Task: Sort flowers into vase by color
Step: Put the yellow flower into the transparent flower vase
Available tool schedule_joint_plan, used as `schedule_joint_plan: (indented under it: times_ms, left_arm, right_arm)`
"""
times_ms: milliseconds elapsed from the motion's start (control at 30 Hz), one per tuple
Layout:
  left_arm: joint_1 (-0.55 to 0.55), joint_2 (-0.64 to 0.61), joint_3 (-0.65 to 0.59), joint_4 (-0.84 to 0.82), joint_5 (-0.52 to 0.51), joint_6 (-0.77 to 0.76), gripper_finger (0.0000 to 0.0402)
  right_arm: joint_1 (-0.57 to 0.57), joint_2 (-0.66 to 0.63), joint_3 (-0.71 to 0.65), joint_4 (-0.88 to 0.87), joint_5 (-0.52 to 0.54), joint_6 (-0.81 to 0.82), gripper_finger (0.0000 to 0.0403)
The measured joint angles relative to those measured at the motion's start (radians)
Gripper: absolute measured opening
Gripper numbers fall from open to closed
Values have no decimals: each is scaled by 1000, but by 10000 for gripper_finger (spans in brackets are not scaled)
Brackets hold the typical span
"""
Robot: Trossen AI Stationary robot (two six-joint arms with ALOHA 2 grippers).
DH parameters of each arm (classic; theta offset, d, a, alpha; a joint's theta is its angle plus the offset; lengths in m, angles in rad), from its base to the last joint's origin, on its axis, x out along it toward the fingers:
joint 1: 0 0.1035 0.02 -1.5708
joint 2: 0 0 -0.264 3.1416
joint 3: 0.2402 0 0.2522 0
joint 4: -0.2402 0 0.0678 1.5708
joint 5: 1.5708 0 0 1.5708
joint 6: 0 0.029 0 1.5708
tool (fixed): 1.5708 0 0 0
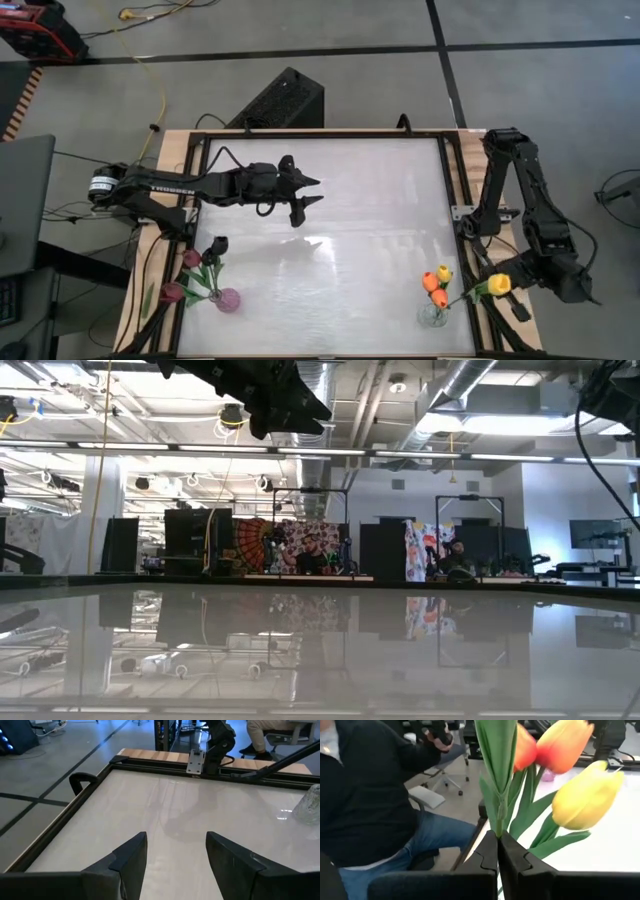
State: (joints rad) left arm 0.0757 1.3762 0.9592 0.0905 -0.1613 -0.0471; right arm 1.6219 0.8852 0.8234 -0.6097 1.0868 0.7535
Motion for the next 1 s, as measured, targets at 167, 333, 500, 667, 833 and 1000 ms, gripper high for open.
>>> schedule_joint_plan:
  times_ms: [167,333,500,667,833,1000]
  left_arm:
    - [0,0,0,-12,0,0,192]
    - [0,0,0,-13,0,1,192]
    - [0,0,0,-27,1,0,192]
    - [0,0,0,-44,17,-1,192]
    - [0,0,0,-44,22,-4,192]
    - [0,0,0,-35,22,-6,192]
  right_arm:
    - [-36,42,0,-3,-31,44,25]
    - [-54,68,0,-15,-41,99,26]
    - [-63,105,0,-11,-50,118,26]
    - [-74,158,0,-24,-68,204,26]
    - [-80,223,0,-25,-68,285,26]
    - [-94,278,0,-25,-69,355,32]
